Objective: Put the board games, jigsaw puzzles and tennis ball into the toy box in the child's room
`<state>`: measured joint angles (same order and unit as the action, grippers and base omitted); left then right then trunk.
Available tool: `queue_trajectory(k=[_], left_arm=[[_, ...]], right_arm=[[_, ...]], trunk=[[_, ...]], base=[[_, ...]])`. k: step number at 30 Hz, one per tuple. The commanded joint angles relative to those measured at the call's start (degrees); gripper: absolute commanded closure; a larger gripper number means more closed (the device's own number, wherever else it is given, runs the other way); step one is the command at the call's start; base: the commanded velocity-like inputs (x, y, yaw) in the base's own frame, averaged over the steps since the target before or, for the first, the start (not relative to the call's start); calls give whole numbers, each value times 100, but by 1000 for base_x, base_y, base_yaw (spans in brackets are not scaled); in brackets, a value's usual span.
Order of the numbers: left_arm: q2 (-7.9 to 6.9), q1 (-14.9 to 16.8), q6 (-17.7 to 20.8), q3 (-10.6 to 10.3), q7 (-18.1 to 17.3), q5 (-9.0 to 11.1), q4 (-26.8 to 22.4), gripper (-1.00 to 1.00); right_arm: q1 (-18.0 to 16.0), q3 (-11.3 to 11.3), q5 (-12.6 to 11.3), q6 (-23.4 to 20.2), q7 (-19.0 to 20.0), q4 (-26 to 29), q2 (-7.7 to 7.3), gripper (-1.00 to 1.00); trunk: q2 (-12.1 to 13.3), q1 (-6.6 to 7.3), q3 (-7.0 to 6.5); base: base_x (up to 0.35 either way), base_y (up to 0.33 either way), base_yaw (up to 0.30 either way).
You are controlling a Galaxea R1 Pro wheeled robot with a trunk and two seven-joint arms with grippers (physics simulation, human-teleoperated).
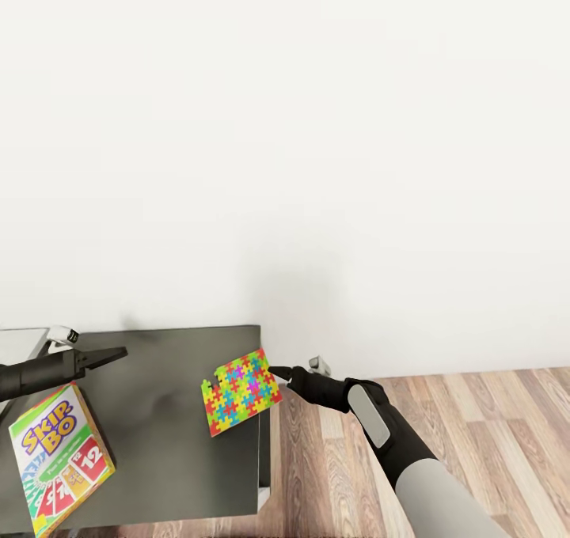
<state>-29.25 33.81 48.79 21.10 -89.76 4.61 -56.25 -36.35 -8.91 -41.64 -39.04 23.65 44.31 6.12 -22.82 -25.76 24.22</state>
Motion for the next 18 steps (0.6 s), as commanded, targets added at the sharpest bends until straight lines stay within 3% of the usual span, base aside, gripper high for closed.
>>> queue_trajectory(k=[1,18], left_arm=[[-2,3,61,-1,-24,-4,0,-100],[-2,3,61,-1,-24,-4,0,-100]], right_arm=[[-3,3,-7,-24,5,3,-1,-100],[-3,3,-3,-25,5,6,-6,-100]], trunk=[[-10,-3,18],[-10,-3,155]], base=[[0,0,0],[0,0,0]])
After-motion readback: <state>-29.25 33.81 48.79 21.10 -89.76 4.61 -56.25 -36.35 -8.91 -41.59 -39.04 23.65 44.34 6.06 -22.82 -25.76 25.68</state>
